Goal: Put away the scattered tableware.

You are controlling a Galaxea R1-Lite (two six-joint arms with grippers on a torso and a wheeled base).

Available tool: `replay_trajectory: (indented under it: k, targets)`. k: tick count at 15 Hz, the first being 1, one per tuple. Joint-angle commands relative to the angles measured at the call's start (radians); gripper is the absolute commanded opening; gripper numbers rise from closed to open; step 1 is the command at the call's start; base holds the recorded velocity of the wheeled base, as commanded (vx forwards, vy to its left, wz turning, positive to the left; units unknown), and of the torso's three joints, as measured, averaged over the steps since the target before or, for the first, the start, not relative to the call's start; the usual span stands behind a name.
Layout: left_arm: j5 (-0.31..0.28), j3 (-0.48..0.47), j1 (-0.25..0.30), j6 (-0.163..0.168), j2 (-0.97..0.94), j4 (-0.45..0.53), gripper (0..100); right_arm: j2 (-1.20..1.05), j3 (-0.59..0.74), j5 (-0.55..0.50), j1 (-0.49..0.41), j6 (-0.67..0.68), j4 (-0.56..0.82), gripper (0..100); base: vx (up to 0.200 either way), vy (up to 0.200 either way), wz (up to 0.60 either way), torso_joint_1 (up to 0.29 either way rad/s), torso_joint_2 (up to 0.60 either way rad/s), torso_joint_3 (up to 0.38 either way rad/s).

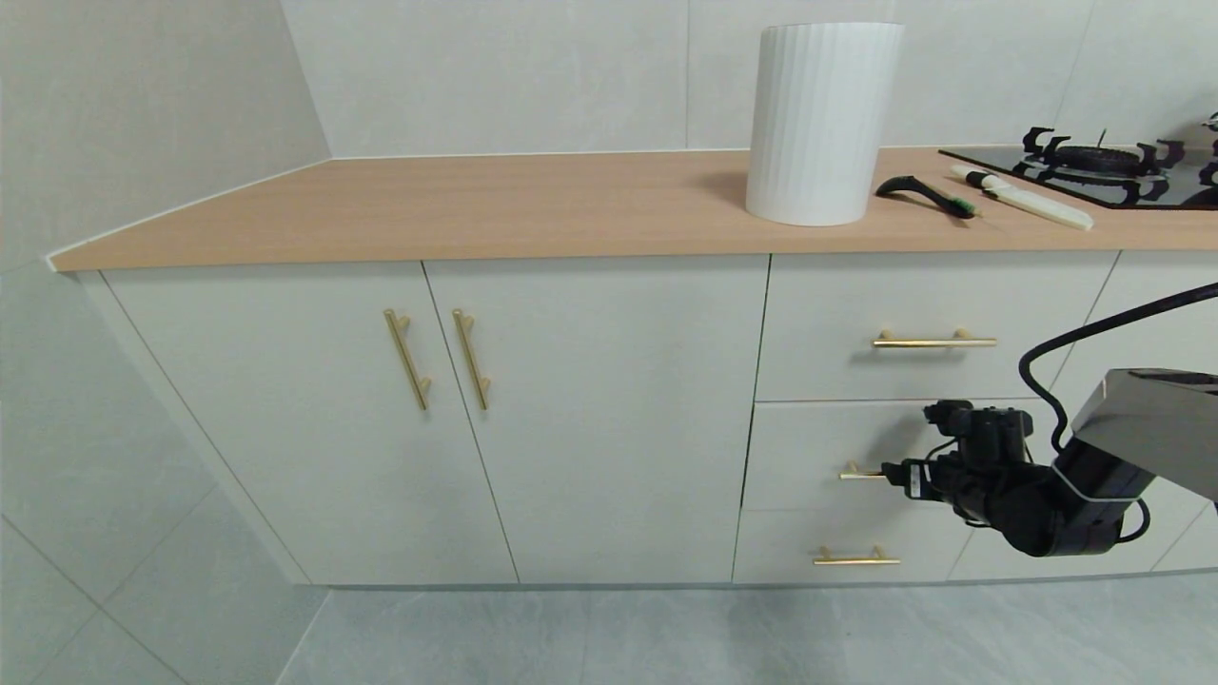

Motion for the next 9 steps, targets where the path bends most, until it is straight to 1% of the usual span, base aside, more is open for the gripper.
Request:
replay_trajectory:
  k: [1, 4, 7, 9]
  targets:
    - [0.000, -0.001, 0.000, 0.000, 0.001, 0.000, 100, 0.000, 0.005, 0.000, 0.000, -0.003, 0.006, 100, 0.000, 0.000, 0.00, 0.000, 0.00, 0.000]
    - [0.000, 0.001, 0.000, 0.000, 0.001, 0.000, 100, -0.004, 0.028, 0.000, -0.005, -0.015, 0.009, 100, 0.000, 0.000, 0.00, 0.000, 0.00, 0.000]
    - [0.000, 0.001, 0.000, 0.000, 0.001, 0.000, 100, -0.098, 0.154, 0.012, -0.005, -0.014, 0.003, 100, 0.000, 0.000, 0.00, 0.000, 0.00, 0.000]
    - [0.000, -0.001, 0.000, 0.000, 0.001, -0.001, 100, -0.230, 0.220, 0.047, -0.005, -0.014, 0.010, 100, 0.000, 0.000, 0.00, 0.000, 0.00, 0.000]
